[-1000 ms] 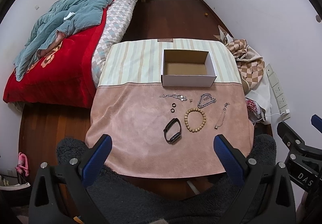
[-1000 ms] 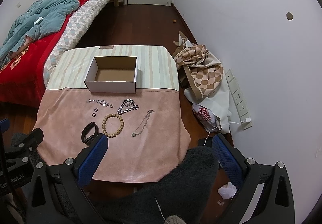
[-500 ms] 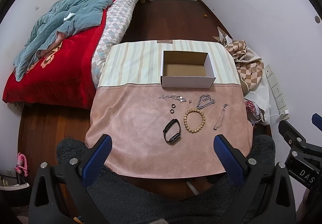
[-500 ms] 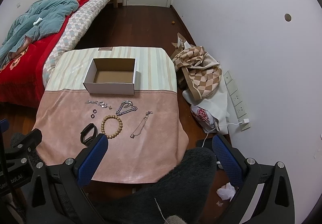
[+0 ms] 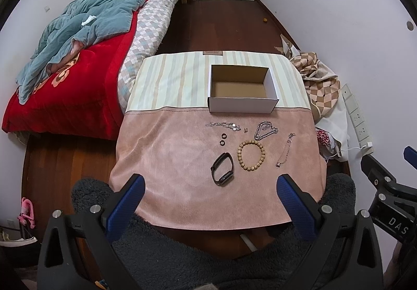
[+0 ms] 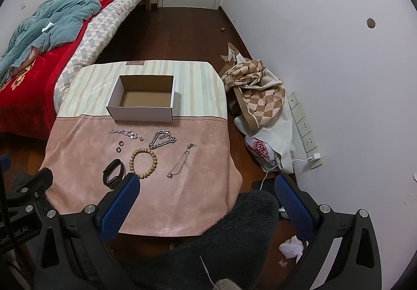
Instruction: Organize jewelry
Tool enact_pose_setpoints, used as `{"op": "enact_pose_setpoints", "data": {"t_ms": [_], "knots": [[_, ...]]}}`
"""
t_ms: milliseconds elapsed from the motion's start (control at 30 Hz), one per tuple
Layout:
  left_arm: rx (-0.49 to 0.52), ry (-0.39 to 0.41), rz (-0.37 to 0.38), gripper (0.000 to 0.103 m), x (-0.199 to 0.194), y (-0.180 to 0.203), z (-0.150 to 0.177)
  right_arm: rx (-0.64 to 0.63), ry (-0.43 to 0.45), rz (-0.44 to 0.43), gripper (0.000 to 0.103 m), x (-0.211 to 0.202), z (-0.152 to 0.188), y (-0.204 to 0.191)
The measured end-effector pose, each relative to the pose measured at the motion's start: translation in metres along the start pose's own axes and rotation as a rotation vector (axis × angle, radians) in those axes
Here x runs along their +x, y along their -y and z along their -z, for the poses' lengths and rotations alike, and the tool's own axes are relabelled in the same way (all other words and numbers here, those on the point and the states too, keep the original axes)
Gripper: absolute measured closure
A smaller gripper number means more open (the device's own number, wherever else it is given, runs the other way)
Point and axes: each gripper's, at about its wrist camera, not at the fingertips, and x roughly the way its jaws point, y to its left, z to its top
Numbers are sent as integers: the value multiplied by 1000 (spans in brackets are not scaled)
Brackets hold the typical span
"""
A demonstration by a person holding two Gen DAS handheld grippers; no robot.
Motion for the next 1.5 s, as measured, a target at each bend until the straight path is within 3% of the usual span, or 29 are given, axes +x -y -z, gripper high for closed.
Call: {"op": "enact_pose_setpoints", "data": {"t_ms": [467, 633, 800, 933, 1167, 1333, 1367, 1500], "knots": [[-2, -6, 5, 0, 1, 1, 3, -1, 3, -1, 0, -2, 2, 0], [-29, 11, 8, 0, 18, -6, -2, 11, 4, -13, 0, 4, -1, -1], [-38, 30, -40, 0, 66, -20, -12, 28, -30, -142, 0, 55, -9, -9], [-12, -47, -119, 0, 134, -26, -12, 25, -99, -143, 0, 131, -13, -34], [-16, -236, -57, 1, 234, -33, 3, -32, -247, -157, 21, 241, 6, -75], [-18, -297, 13, 1, 266, -26, 16, -15, -292, -195, 24, 278, 17, -88], [-16, -299, 23, 3, 267, -25, 18, -19, -289, -197, 24, 282, 18, -91], [27, -268, 28, 34, 268, -14, 22, -26, -292, -204, 30, 292, 19, -99]]}}
